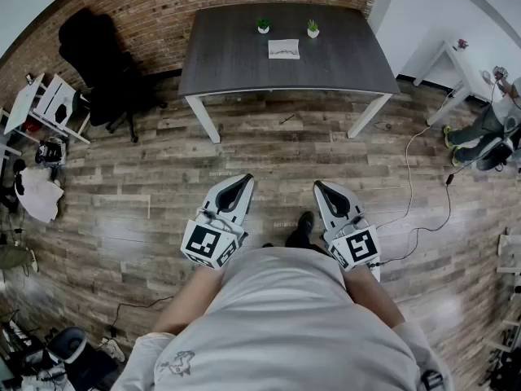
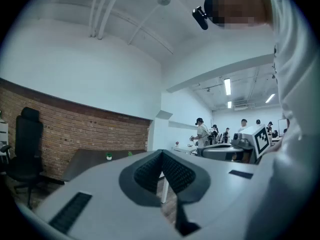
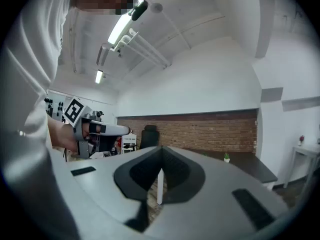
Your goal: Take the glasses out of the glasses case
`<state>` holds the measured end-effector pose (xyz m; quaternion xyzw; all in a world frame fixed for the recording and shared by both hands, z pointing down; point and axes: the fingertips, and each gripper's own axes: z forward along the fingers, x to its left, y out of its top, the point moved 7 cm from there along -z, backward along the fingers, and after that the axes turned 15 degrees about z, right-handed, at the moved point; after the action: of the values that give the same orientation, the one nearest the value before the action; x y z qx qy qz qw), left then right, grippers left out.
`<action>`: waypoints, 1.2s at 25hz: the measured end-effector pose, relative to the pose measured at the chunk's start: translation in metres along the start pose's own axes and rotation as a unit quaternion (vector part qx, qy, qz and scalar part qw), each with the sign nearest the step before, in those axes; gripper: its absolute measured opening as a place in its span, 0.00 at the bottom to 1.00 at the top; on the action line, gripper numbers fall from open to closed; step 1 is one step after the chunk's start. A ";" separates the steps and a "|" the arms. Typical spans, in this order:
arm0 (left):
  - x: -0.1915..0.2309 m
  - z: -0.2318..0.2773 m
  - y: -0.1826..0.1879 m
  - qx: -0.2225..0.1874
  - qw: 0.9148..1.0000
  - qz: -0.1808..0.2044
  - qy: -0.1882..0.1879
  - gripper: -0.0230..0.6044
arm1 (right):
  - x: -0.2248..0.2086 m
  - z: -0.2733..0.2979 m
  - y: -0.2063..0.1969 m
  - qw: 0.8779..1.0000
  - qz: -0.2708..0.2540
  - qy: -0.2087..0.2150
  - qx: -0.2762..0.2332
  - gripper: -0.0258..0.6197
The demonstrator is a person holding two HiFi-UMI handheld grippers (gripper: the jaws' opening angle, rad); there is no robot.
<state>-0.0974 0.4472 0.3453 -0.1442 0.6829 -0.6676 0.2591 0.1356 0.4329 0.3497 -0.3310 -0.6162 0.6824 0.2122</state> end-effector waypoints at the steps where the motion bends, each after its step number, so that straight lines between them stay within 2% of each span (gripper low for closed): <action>1: -0.001 0.000 0.000 0.001 1.000 -0.001 0.001 0.05 | -0.001 0.000 0.000 1.000 0.000 0.000 0.000 0.05; 16: 0.002 0.041 -0.008 0.018 1.000 -0.015 0.002 0.05 | -0.040 0.014 0.006 1.000 0.010 0.013 0.003 0.05; 25: -0.002 0.097 -0.021 0.033 0.999 -0.024 0.000 0.05 | -0.101 0.026 0.009 1.000 0.008 0.007 -0.001 0.05; 30: -0.006 0.143 -0.021 0.040 0.999 -0.022 -0.002 0.05 | -0.144 0.034 0.014 1.000 0.017 0.016 0.000 0.18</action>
<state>-0.0175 0.3293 0.3704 -0.1503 0.6520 -0.6995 0.2509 0.2129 0.3064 0.3641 -0.3523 -0.6069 0.6808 0.2099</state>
